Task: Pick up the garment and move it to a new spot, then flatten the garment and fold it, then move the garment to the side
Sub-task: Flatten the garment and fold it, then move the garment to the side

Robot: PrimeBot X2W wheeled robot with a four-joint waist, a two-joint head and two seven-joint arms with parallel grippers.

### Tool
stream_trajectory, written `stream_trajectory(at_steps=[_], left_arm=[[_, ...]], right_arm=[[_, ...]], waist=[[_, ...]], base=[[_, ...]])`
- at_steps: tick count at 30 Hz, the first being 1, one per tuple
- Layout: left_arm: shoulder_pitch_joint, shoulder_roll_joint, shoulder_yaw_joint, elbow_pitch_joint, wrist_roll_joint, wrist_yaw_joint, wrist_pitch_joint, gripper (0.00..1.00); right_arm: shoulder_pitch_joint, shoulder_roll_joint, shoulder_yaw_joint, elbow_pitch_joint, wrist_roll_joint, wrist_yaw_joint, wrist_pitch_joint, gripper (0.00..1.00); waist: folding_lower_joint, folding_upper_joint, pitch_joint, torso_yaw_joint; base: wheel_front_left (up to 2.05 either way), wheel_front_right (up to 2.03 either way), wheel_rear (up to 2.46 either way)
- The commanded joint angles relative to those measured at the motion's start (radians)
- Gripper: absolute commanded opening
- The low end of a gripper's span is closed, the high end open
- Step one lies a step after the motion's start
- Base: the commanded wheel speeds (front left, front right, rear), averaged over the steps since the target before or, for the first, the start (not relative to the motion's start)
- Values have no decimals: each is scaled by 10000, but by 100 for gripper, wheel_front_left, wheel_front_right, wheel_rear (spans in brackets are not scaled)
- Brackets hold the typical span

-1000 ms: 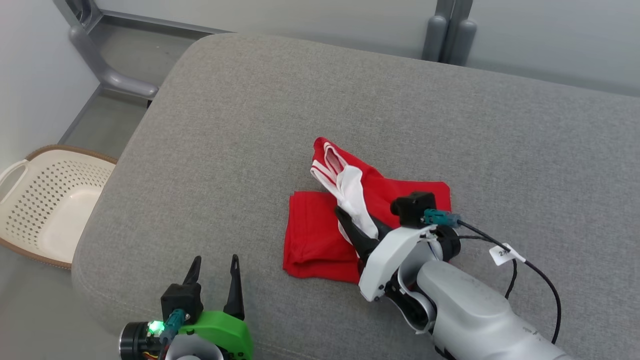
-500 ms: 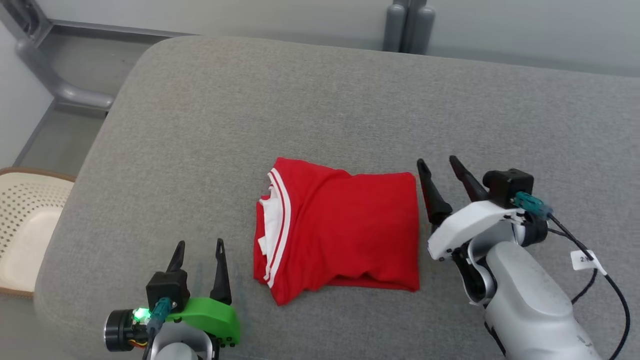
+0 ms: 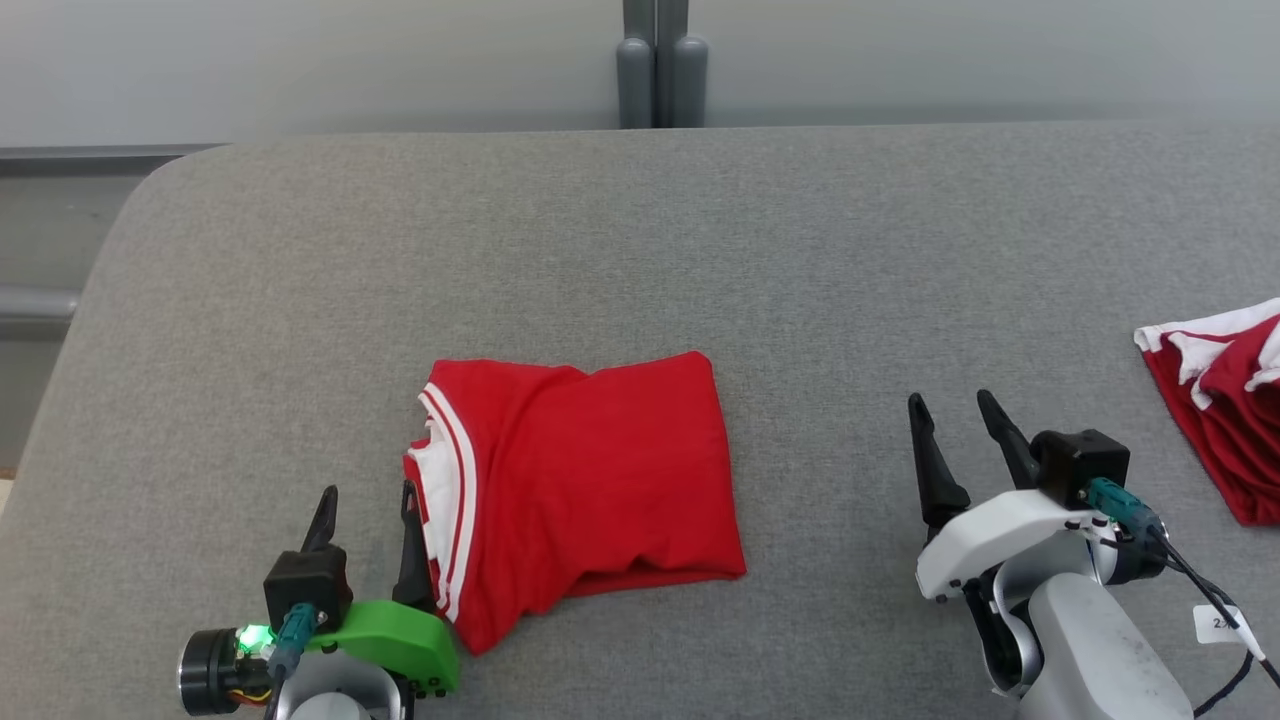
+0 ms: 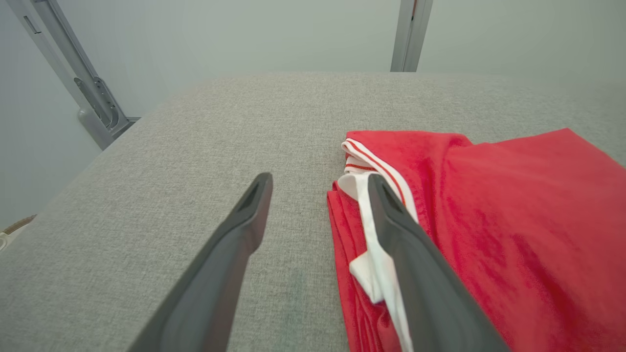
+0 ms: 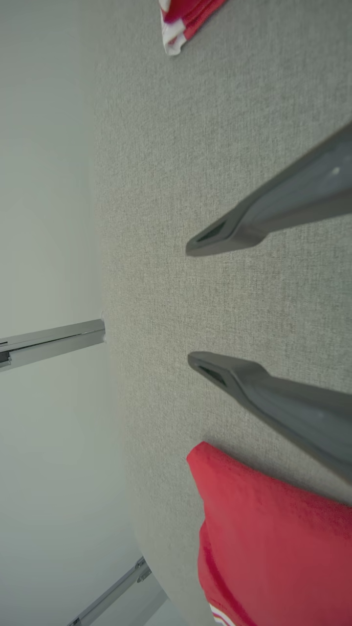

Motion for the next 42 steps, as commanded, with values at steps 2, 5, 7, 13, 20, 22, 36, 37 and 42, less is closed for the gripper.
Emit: stream_trajectory(at_steps=[2,5,7,13,20,22,36,37,42], left_arm=[[241,42,161,-53,148,-27,-2,100],[491,40,300,-114,170,-21,-2,100],[652,40,349,-141,172,-18,-2,100],[1021,39,517,-202,213,-60,-2,100],[1200,40,635,-341,156,-9,-2,100],[1255,39,636,-396,80,23,-1,100],[802,39,18,-592,-175,3,-2,100],[757,39,-44,-594,-199,33,-2,100],[639,37,-300,-586,-385,104,-2,100]], right_arm=[[300,-8,-44,-141,-53,0,-25,100],[559,-4,14,-244,-18,2,-25,100],[691,-5,70,-321,-50,2,-25,100],[1039,-7,177,-406,132,2,-25,100],[1197,-5,318,-415,354,2,-25,100],[1187,-5,441,-398,440,2,-25,100],[-269,-11,2590,649,1717,2,-26,100],[-392,-11,2681,788,1779,2,-26,100],[-787,-14,2883,1435,1936,2,-26,100]], waist=[[0,0,-279,-452],[0,0,-451,-616],[0,0,-543,-689],[0,0,-774,-790],[0,0,-865,-765],[0,0,-856,-720],[0,0,12,737],[0,0,77,908],[0,0,286,1590]], base=[[0,0,0],[0,0,0],[0,0,0],[0,0,0],[0,0,0],[0,0,0],[0,0,0],[0,0,0],[0,0,0]])
